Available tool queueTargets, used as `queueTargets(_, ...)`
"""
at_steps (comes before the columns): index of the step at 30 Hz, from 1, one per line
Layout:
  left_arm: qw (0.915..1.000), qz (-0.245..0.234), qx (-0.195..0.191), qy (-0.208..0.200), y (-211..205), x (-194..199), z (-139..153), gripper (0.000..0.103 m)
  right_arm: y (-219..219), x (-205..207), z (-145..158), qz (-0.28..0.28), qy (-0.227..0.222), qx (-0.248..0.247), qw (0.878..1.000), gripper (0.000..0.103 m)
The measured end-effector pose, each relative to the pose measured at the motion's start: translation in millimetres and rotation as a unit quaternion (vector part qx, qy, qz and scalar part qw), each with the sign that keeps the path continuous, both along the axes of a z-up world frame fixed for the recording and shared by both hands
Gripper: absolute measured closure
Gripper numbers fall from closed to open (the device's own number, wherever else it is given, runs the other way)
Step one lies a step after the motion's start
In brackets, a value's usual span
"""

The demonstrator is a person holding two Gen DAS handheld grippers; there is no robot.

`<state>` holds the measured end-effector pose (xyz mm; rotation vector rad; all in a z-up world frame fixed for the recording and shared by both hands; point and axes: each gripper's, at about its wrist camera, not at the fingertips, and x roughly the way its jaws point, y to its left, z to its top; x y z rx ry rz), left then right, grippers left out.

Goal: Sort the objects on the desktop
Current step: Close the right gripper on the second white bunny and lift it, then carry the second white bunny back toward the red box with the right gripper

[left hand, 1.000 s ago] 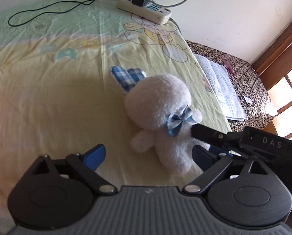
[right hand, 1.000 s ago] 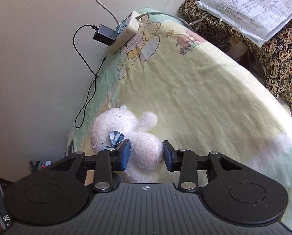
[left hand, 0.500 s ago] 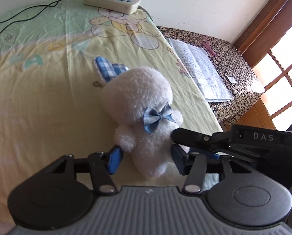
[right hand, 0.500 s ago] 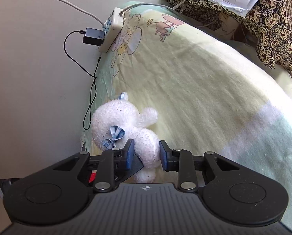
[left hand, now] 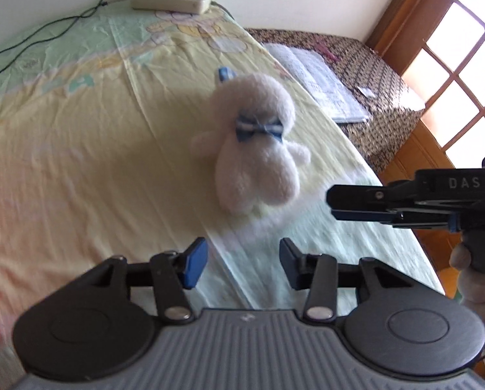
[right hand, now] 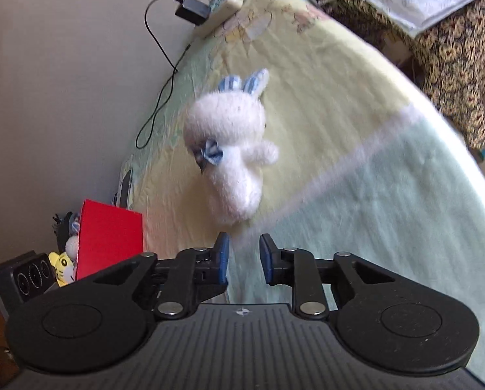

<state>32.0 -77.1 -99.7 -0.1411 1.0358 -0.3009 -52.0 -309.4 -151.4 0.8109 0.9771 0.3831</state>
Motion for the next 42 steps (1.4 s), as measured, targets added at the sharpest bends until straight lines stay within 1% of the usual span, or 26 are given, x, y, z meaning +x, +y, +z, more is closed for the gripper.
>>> queueTargets(1,0.9999,0.011,0.002,-0.008,0.8,9.1,4.1,0.052,-3.3,7.3,3.9,-0.011,-0.011,-0.004,1.0,0.066)
queueTargets(2,0.9996,0.022,0.006,-0.017,-0.6,19.2,7.0,0.052,-5.1,14.7,7.3,-0.022,-0.02,-0.008,1.0,0.063)
queueTargets(4,0.9989,0.034,0.015,-0.028,-4.8,39.6,9.3,0.052,-4.7,31.1,11.8,-0.036,-0.041,-0.007,0.998,0.047)
queueTargets(6,0.9993,0.035,0.007,-0.013,-10.5,62.0,5.4,0.052,-0.9,45.8,10.1,-0.032,-0.046,0.004,0.998,0.041)
queueTargets(7,0.9994,0.035,-0.002,-0.002,-10.8,69.5,1.2,0.049,2.5,52.8,7.8,-0.029,-0.049,0.006,0.998,0.041)
queueTargets(8,0.9993,0.034,-0.011,0.006,-11.6,76.8,-2.3,0.035,5.3,58.4,6.0,-0.03,-0.051,-0.001,0.998,0.041)
queueTargets(10,0.9991,0.027,-0.028,0.019,-15.1,88.7,-9.2,0.03,12.6,69.7,0.7,-0.027,-0.046,-0.02,0.998,0.039)
queueTargets(11,0.999,0.024,-0.033,0.021,-16.9,92.5,-10.9,0.029,14.7,72.9,-2.5,-0.026,-0.04,-0.022,0.999,0.038)
queueTargets(12,0.999,0.018,-0.035,0.022,-20.1,92.9,-12.3,0.028,16.5,75.0,-5.9,-0.026,-0.034,-0.025,0.999,0.034)
queueTargets(13,0.9992,0.011,-0.033,0.022,-23.5,92.8,-13.5,0.027,17.7,76.3,-8.5,-0.027,-0.032,-0.031,0.999,0.034)
queueTargets(15,0.9994,0.007,-0.028,0.021,-28.2,93.8,-14.8,0.027,16.6,77.7,-13.5,-0.034,-0.027,-0.026,0.999,0.032)
queueTargets(18,0.9992,0.011,-0.032,0.023,-28.6,97.2,-17.8,0.027,12.6,82.0,-23.3,-0.045,-0.002,0.013,0.999,0.032)
queueTargets(19,0.999,0.011,-0.035,0.026,-28.7,98.7,-18.8,0.029,12.3,82.3,-23.7,-0.047,-0.001,0.018,0.999,0.033)
queueTargets(20,0.9989,0.008,-0.036,0.028,-29.3,100.5,-19.3,0.033,12.6,82.6,-22.9,-0.044,0.001,0.019,0.999,0.033)
queueTargets(21,0.9988,0.005,-0.038,0.03,-30.4,100.9,-19.3,0.036,13.2,83.1,-22.3,-0.04,0.004,0.02,0.999,0.036)
queueTargets(22,0.9988,0.0,-0.038,0.03,-32.1,99.8,-18.4,0.043,14.8,82.4,-20.4,-0.034,0.006,0.022,0.999,0.039)
queueTargets(23,0.9989,-0.005,-0.037,0.03,-34.6,97.8,-17.0,0.05,17.6,80.6,-17.3,-0.027,0.005,0.017,0.999,0.04)
queueTargets(24,0.9991,-0.012,-0.031,0.028,-37.6,94.5,-15.3,0.051,20.7,78.1,-13.8,-0.018,0.001,0.008,1.0,0.04)
queueTargets(26,0.9994,-0.023,-0.015,0.021,-42.9,84.6,-11.6,0.052,26.9,71.0,-7.5,0.002,-0.009,-0.012,1.0,0.041)
queueTargets(29,0.9991,-0.034,-0.011,0.024,-40.7,65.3,-10.5,0.053,35.3,56.9,-4.1,0.031,-0.01,-0.034,0.999,0.042)
queueTargets(32,0.9983,-0.04,-0.021,0.038,-30.9,39.7,-8.5,0.054,43.1,38.8,-3.1,0.061,0.007,-0.029,0.998,0.043)
queueTargets(34,0.9974,-0.047,-0.021,0.05,-22.6,17.8,-8.8,0.054,53.1,24.7,-2.2,0.094,0.02,-0.032,0.995,0.043)
queueTargets(39,0.9959,-0.032,-0.026,0.08,5.4,-32.9,-10.8,0.053,84.6,-0.6,-2.9,0.182,0.048,-0.031,0.982,0.043)
queueTargets(41,0.9958,-0.018,-0.026,0.085,15.9,-44.7,-10.6,0.053,91.7,-3.1,-2.9,0.199,0.052,-0.021,0.978,0.043)
queueTargets(42,0.9961,-0.011,-0.022,0.084,19.7,-46.7,-9.8,0.053,92.5,-3.7,-2.1,0.199,0.053,-0.019,0.978,0.043)
